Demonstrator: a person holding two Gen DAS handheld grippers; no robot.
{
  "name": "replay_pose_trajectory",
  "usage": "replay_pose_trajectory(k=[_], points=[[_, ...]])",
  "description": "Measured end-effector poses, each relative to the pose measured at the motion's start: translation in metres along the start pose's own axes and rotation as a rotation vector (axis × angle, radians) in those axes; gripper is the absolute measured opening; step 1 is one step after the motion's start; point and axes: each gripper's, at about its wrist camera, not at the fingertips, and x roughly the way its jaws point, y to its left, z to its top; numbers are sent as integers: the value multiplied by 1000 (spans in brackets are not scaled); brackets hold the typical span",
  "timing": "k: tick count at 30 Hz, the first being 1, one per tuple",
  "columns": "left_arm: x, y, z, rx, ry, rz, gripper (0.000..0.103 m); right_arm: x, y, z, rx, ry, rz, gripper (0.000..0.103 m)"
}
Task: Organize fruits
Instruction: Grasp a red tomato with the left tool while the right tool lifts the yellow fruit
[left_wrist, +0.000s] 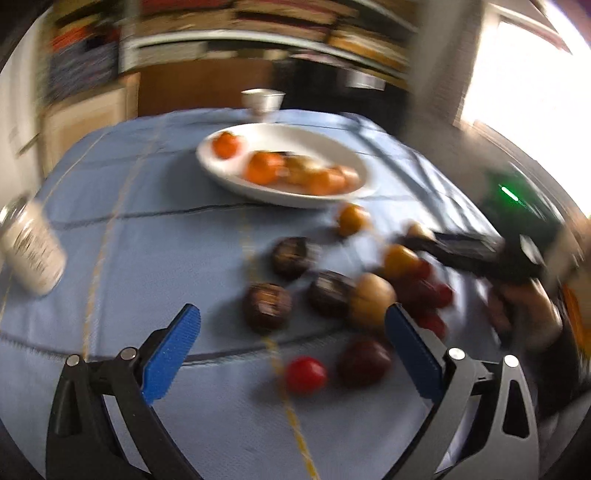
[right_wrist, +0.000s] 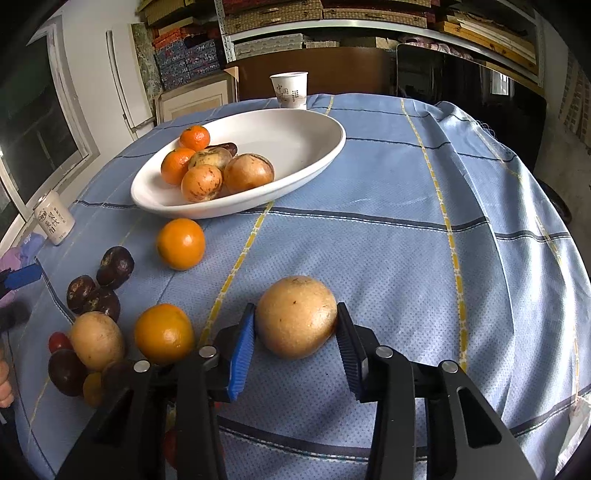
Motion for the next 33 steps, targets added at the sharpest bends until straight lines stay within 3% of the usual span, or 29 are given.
replay_pose_trajectory(k=[1,3,4,6,12,17,23,30,33], points=[[-2,-7,-4,46,-5,-8,95,0,1,0,-6,1,-5,43],[-2,-16,-11,112,9,-26,76,0,2,-1,-10,2,-8,43],[0,-17,-14,124,25,-32,73,0,2,-1,-11,2,-8,44],[4,-14,-18,128,51,-26,54,0,2,-1,-11,2,-8,44],[2,6,-28,72,63,-36,47,0,2,-2,-14,2,-10,44],[13,0,-33,106,112,-6,38,-1,3,-2,-13,2,-9,44],[25,-9,-38,140,153,17,37,-1,3,-2,-14,2,-10,44],[27,-6,-36,112,148,9,33,-1,3,-2,-15,2,-11,44],[27,-7,-36,112,149,1,27,-1,3,-2,-16,3,-12,44]])
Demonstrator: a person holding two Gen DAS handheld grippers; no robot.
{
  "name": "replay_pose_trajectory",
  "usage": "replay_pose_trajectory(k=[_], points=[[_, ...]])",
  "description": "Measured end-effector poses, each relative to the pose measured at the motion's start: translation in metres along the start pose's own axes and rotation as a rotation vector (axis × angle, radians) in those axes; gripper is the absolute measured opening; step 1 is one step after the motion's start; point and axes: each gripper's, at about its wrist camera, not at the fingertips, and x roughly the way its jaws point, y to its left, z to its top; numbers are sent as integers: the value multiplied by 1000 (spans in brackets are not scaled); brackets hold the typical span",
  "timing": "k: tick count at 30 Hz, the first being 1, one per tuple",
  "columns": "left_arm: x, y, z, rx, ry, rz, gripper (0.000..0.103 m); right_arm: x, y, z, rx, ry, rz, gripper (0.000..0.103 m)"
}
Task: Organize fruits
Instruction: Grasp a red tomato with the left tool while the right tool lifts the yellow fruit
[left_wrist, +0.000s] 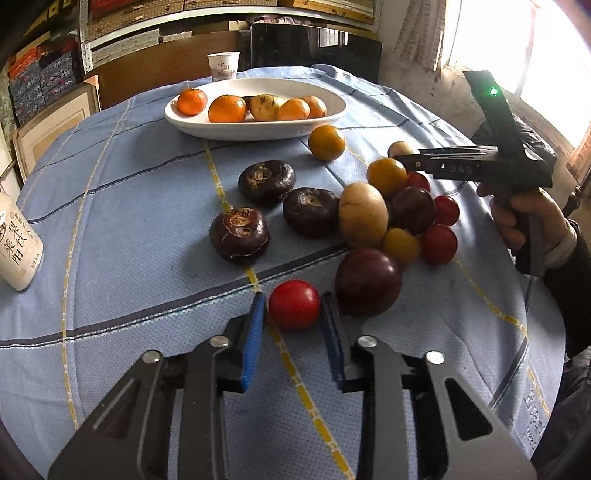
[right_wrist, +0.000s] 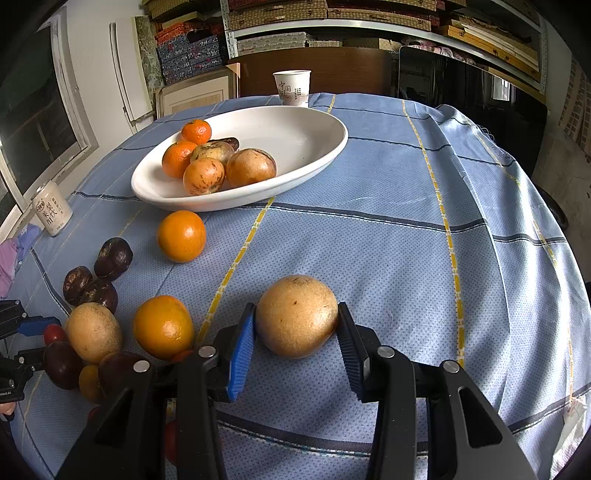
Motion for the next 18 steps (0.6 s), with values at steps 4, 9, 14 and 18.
replay_pose_trajectory(k=[4,9,14,18], points=[[1,-1,0,3,-1,-1,26,0,0,0,1,0,1,45],[-2,4,1,-33,-15,-29,26,-2,-2,-2,19,-4,13,43],[-14,18,4,-126,-68,-84,26,-9,-6,-2,31,-35,30,43],[-25,29,23,-183,-96,-105,26,-26,0,9,-6,-107,69,43]])
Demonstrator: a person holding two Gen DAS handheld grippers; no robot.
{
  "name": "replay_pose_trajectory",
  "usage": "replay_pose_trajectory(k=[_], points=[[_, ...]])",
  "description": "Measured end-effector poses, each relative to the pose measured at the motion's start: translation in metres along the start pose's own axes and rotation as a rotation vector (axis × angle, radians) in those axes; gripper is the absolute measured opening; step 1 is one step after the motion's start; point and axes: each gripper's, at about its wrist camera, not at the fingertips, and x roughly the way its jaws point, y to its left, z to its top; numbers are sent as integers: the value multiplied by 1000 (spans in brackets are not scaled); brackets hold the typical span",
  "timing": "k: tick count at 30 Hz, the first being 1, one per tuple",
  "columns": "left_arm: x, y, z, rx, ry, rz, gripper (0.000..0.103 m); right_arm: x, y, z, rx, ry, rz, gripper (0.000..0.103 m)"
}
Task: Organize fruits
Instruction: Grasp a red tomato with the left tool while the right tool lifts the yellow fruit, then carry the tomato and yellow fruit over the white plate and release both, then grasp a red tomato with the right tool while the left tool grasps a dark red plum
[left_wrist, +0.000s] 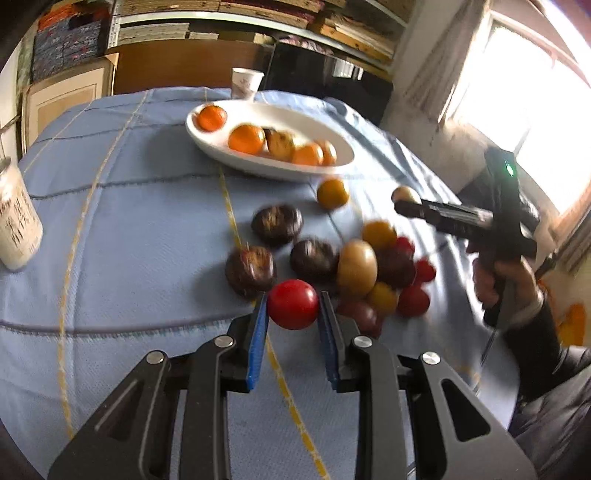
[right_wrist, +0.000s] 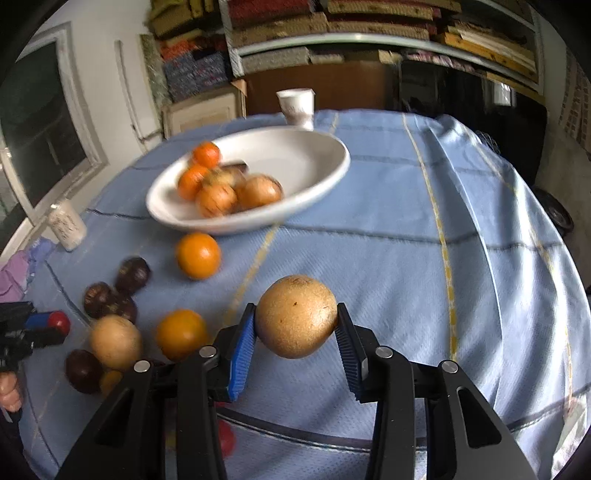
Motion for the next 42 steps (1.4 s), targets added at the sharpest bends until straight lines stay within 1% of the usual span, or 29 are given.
replay_pose_trajectory(k=[2,5,9,11,13,16,17,18,19,20,21,22,24,25,26,27,30,33,35,36,37,39,41,42], points=[[-1,0,24,12,-20,36,26,-2,7,13,-32,-27,18,43],[6,3,61,-1,-43,49,26,7,10,39,-40,-56,42,43],[36,7,113,-28,-64,85,26,32,9,70,-15,-63,66,43],[53,7,130,-28,-65,104,26,44,8,81,-6,-70,58,43],[73,6,147,-18,-60,143,26,57,4,92,15,-71,57,43],[92,10,162,-23,-45,155,26,72,0,105,33,-61,70,44],[98,12,167,-36,-40,163,28,75,0,108,37,-57,71,44],[99,15,169,-54,-37,169,46,76,-2,110,46,-56,78,50],[99,17,170,-72,-35,170,61,74,-2,111,51,-63,83,56],[95,19,170,-94,-49,168,81,72,-1,110,51,-71,81,56],[86,20,169,-114,-85,166,83,66,0,111,41,-82,83,56],[78,20,168,-116,-108,162,83,59,0,111,32,-92,86,56],[64,17,165,-111,-121,162,84,47,2,112,35,-113,96,56],[57,16,162,-115,-130,166,86,41,3,111,37,-119,111,56],[47,13,156,-117,-143,178,91,34,4,110,35,-125,124,56],[39,11,150,-114,-155,191,93,26,7,106,25,-133,130,56],[16,2,122,-105,-192,234,95,8,10,84,-7,-138,132,57],[0,-3,82,-125,-219,245,96,-3,9,57,-17,-114,133,57],[-1,-4,61,-136,-209,226,96,-7,7,37,5,-92,149,57],[0,-4,46,-149,-188,199,96,-8,5,26,20,-65,156,57],[1,-4,39,-158,-174,189,96,-9,4,18,29,-43,159,57],[3,-6,20,-167,-141,163,96,-15,5,4,33,-29,162,57],[4,-10,10,-155,-131,159,96,-22,6,-6,21,-32,159,57],[6,-13,4,-137,-123,175,96,-26,7,-11,11,-36,149,57]])
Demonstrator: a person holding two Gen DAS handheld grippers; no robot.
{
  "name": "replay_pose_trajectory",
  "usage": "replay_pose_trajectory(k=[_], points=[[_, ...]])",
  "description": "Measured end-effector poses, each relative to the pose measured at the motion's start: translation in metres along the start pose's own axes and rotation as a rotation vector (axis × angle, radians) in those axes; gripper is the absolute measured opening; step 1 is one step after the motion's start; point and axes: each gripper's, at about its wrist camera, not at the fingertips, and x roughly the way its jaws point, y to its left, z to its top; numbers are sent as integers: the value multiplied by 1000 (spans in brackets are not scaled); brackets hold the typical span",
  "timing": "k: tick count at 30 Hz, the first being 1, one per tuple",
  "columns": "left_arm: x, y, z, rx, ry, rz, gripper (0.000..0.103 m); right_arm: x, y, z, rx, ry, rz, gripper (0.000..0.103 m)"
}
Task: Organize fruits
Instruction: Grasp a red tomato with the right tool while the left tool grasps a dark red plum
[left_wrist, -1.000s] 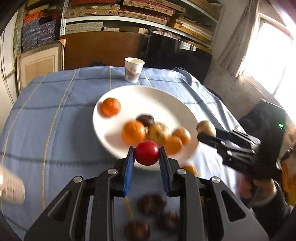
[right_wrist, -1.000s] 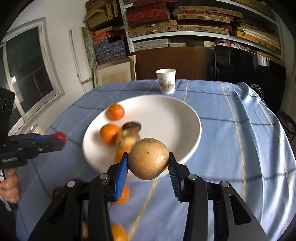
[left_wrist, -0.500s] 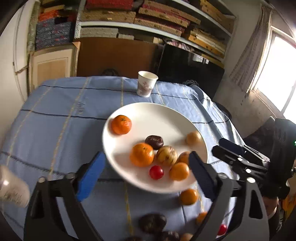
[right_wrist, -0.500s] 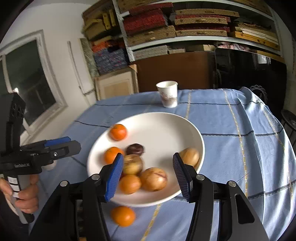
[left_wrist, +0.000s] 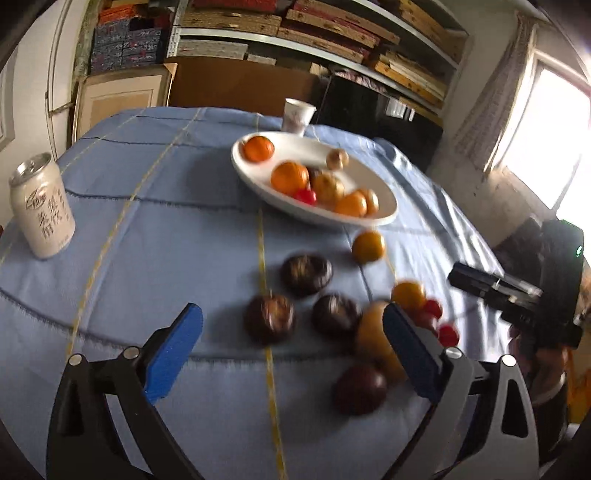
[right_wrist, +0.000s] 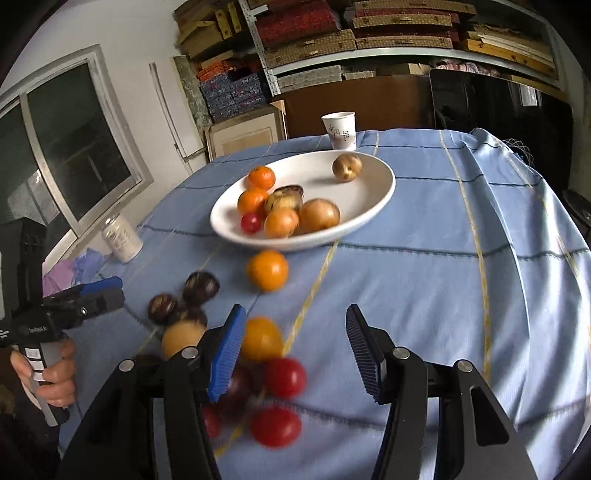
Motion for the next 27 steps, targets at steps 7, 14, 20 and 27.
replay_pose_trajectory(k=[7,14,20,27], points=[[-2,-10,-16,76,-9,97,97,-2,-8,-10,0,21,-50,57],[3,-8,-15,68,9,110,98,-9,10,-20,-165,51,-56,57],[6,-8,-15,66,23,113,98,-14,9,-28,-192,97,40,54],[8,-7,-15,60,32,112,98,-10,15,-33,-204,135,66,50]])
